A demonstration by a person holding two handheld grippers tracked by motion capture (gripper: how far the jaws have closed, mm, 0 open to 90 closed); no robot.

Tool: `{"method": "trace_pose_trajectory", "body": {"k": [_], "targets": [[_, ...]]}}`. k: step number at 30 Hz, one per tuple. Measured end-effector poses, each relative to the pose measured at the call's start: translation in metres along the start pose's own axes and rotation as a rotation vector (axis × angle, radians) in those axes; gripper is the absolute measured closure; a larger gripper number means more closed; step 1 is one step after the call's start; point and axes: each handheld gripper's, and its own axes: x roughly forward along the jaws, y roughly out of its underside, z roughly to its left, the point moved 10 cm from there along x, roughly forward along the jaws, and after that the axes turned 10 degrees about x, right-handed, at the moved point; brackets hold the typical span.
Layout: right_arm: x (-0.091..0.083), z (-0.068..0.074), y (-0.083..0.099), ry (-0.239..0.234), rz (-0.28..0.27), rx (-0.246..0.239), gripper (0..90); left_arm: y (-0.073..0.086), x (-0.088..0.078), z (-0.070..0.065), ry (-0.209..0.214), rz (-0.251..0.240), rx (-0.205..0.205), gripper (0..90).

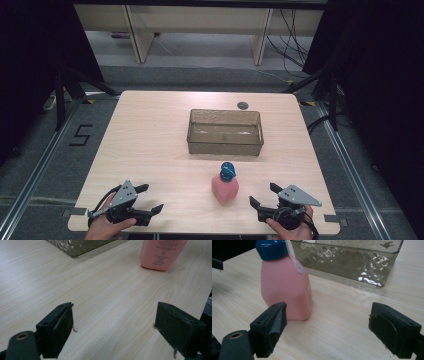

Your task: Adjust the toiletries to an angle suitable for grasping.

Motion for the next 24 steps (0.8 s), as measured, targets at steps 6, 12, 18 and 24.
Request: {"method": "trace_pose_trajectory", "body": {"k": [6,12,18,24], "targets": [[0.001,0.003,-0.001,-0.011,-0.003,-0.012,15.6,0.000,0.000,-0.001,0.002,0.004,0.001,14.7],[-0.001,0.011,-0.003,-0.036,-0.009,0.005,15.7,0.000,0.000,0.000,0.000,0.002,0.000,14.7],[0.000,0.016,-0.005,-0.045,-0.025,-0.008,15.7,0.000,0.000,0.000,0.000,0.002,0.000,14.7],[0.002,0.023,-0.008,-0.063,-0.036,-0.013,15.8,0.000,0.001,0.000,0.000,0.003,0.001,14.7]]}}
